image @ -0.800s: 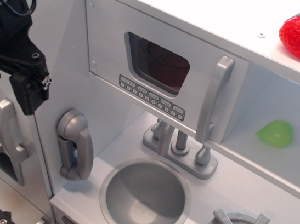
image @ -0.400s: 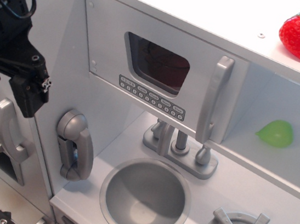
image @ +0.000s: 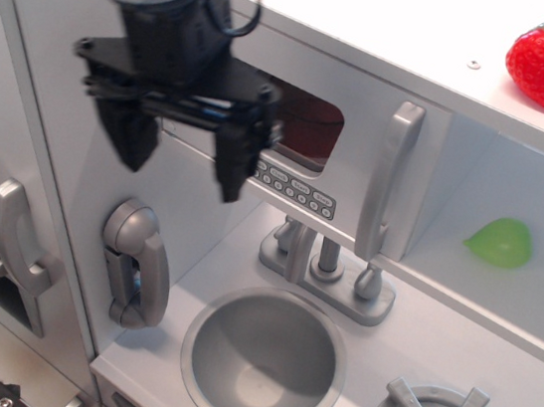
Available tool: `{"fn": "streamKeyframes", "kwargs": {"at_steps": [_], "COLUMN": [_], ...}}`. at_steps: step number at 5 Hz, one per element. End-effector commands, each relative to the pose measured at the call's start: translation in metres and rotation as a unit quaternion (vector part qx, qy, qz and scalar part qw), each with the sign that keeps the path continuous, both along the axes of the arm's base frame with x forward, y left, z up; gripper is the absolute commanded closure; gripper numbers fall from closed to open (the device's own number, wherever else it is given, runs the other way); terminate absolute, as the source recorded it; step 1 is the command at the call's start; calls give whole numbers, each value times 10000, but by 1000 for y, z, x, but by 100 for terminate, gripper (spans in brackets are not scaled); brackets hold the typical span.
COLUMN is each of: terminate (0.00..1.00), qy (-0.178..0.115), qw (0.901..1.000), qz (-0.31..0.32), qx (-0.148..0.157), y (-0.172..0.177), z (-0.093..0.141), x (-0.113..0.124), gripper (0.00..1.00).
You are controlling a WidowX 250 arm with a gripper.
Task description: Open microwave
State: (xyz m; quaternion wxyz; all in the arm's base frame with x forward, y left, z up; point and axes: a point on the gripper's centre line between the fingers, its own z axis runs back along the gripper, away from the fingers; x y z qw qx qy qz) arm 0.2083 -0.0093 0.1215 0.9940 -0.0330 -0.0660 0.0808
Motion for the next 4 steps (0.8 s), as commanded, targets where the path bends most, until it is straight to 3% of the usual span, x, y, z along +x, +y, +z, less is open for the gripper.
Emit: {"fn": "streamKeyframes", "kwargs": {"at_steps": [1, 3, 4], "terminate": [0, 0, 0], "qy": [-349, -527, -426], "qw": [9991, 9982, 9977], "qz": [-86, -295, -516], "qx": [-225, -69, -142], "y": [-36, -57, -65], "z": [12, -5, -10], "x": [54, 73, 72], "gripper": [0, 0, 0]}}
